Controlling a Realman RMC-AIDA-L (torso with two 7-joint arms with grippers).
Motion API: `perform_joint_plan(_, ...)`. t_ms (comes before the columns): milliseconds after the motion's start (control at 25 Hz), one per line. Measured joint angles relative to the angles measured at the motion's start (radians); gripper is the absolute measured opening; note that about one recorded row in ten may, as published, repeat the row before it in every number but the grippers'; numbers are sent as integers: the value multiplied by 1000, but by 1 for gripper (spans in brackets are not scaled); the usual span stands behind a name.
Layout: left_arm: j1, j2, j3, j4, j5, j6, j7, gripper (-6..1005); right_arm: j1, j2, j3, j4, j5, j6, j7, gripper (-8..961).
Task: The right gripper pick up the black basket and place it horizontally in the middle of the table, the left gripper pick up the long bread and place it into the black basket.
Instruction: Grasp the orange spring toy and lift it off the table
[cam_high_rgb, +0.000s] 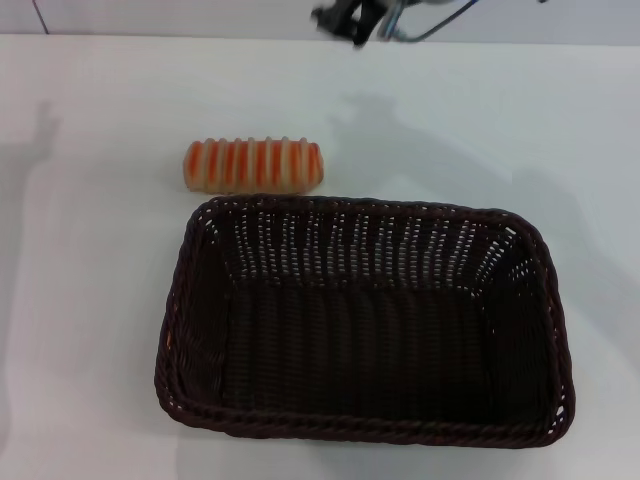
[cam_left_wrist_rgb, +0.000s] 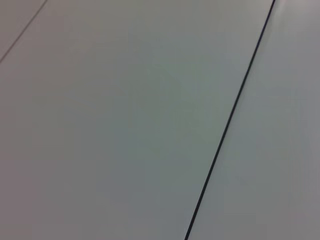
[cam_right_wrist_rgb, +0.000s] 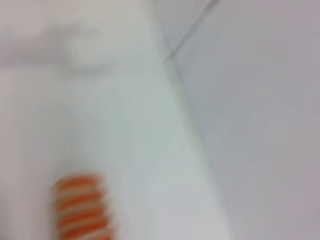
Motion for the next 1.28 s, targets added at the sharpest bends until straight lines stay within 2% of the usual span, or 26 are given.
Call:
perform_joint_plan(200,-8,0,11,-2,4,0,-5,820,-261,2,-32,-118,-104,-414,94,369)
perform_joint_plan(320,-8,0,35,-15,6,2,-6,820,-415,4,-79,-128,-186,-690,174,369)
perform_joint_plan(480,4,0,53,-39,27,5,-7,819,-562,7,-121,-84,-320,-1000,304,368)
perform_joint_plan(680,15,2,57,-53,101,18,-38,819,-654,9,-94,-5,-354,-1255,416,368)
perform_joint_plan(960,14,3,58,-57,114,18,-43,819,-733,8,-67,192,-322,-1629,418,368)
perform_joint_plan(1080,17,3,68,-61,115,17,-43,818,-742,8,-60,310,-258,-1806,383,367)
perform_joint_plan(1160,18,3,75,-62,115,15,-43,818,-737,8,-65,460,-149,-1983,315,367)
perform_joint_plan(1200,18,4,81,-64,115,13,-43,818,-737,8,-65,460,-149,-1983,315,367)
perform_joint_plan(1280,22,8,99,-81,116,-4,-43,818,-718,8,-93,611,-30,-2155,227,367)
